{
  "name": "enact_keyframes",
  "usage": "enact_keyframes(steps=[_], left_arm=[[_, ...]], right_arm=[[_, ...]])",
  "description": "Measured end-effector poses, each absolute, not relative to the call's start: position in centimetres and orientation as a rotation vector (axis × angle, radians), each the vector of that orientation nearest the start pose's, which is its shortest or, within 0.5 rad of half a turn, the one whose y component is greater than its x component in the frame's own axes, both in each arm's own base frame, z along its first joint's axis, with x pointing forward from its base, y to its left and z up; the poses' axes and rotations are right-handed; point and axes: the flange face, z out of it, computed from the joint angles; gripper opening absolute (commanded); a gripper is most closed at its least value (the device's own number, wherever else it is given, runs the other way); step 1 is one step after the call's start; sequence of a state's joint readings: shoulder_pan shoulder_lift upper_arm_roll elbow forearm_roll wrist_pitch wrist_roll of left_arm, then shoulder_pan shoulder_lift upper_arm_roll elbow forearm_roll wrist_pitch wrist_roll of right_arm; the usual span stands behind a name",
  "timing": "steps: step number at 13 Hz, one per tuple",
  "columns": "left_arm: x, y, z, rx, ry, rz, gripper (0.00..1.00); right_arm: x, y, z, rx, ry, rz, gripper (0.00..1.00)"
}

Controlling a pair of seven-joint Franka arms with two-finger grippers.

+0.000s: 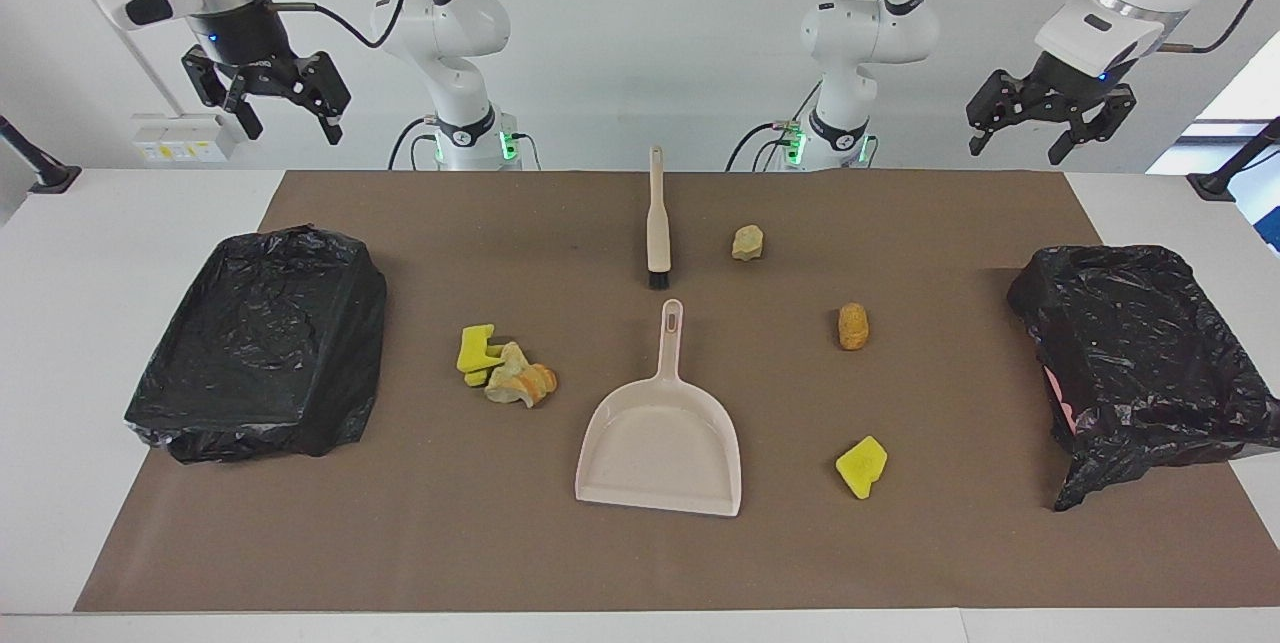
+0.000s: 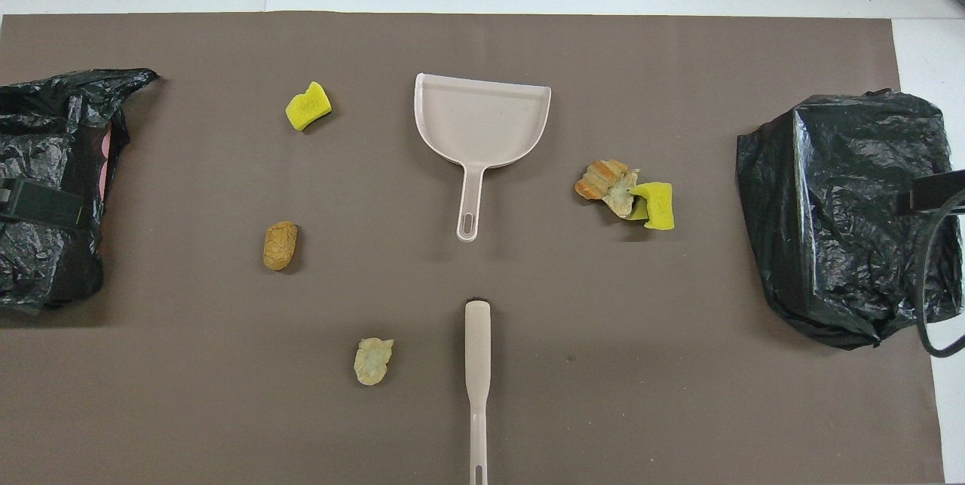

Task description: Sweep and dump trash in bin

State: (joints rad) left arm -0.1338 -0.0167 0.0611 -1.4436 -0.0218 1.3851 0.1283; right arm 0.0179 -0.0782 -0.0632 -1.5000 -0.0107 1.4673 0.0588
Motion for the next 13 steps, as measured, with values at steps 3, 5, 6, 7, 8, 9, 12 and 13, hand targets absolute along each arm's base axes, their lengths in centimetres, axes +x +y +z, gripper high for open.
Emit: enact_keyframes(steps=[3, 5, 6, 7, 8, 9, 12, 13], left_arm=[[52.73, -4.07, 67.64, -3.148, 0.324, 0.065, 1.0], [52.73, -4.07, 67.64, -3.148, 0.324, 0.065, 1.0], [52.73, -4.07, 67.64, -3.148, 0.324, 0.065, 1.0], [52.73, -4.08, 67.64, -3.148, 0.324, 0.066, 1.0], [52.73, -4.09, 67.64, -3.148, 0.324, 0.066, 1.0], [52.72, -4.13, 67.64, -3.148, 0.325, 0.066, 1.0], [52.68, -4.65, 67.63, -3.146, 0.341, 0.066, 1.0], [52.65, -4.98, 67.63, -3.145, 0.35, 0.066, 1.0]], right_arm=[[51.72, -2.64, 69.01, -3.142, 0.166, -0.071, 1.0], [51.72, -2.64, 69.01, -3.142, 0.166, -0.071, 1.0], [51.72, -2.64, 69.01, -3.142, 0.166, -0.071, 1.0], [51.72, -2.64, 69.01, -3.142, 0.166, -0.071, 1.0], [51.72, -2.64, 69.01, -3.142, 0.166, -0.071, 1.0], [51.72, -2.64, 69.01, -3.142, 0.166, -0.071, 1.0], [51.7, -2.64, 68.98, -3.142, 0.166, -0.068, 1.0], [51.64, -2.63, 68.91, -3.142, 0.166, -0.057, 1.0]])
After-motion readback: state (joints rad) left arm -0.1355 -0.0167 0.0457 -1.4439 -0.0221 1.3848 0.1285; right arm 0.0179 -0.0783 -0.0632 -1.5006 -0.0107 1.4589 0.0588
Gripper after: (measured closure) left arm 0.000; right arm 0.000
